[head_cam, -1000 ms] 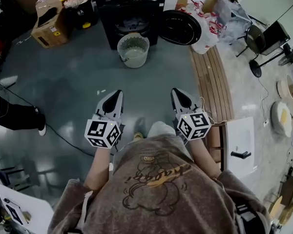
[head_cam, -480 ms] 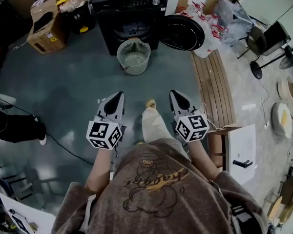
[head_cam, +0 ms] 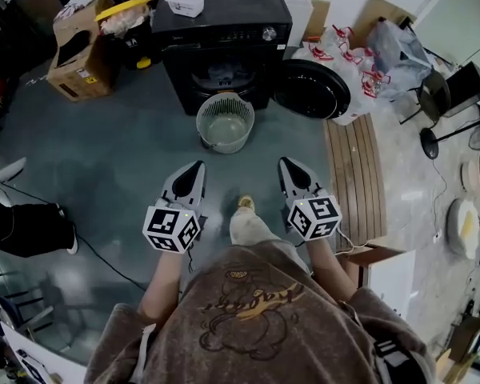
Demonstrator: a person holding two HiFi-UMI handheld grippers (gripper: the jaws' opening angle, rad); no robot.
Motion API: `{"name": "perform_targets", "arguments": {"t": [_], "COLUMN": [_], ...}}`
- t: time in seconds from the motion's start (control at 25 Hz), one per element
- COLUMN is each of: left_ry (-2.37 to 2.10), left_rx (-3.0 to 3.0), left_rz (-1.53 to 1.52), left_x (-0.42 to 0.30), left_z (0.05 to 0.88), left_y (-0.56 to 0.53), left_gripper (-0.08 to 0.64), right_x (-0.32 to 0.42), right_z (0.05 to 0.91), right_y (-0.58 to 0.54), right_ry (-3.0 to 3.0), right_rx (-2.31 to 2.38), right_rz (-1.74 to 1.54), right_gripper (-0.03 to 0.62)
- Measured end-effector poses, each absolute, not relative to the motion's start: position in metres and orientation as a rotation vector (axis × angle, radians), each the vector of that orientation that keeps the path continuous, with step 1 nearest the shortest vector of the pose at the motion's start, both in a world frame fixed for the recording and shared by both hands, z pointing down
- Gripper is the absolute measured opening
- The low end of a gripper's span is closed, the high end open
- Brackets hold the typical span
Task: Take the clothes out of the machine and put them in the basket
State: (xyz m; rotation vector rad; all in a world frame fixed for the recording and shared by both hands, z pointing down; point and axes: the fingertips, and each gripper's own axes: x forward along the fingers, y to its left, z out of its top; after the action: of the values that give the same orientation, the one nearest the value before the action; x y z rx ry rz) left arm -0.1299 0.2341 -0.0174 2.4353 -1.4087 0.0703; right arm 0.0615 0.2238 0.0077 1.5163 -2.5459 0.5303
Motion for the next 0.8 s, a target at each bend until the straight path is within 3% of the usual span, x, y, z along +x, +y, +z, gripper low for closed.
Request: {"name": "perform_targets", "arguments": {"t": [0.8], "left_ry": [-1.459], "left_rx": [2.423], "left_rz": [0.096], "left_x": [-0.134], "left_z": [-0.014], "left_y": [0.009], "left_gripper": [0.003], "right_x": [0.049], "right_z": [0.029], "right_y": [0.006], "right_ry": [-2.572], "right_rx": [1.336], "right_rz": [0.563], "right_gripper": [-0.005]}}
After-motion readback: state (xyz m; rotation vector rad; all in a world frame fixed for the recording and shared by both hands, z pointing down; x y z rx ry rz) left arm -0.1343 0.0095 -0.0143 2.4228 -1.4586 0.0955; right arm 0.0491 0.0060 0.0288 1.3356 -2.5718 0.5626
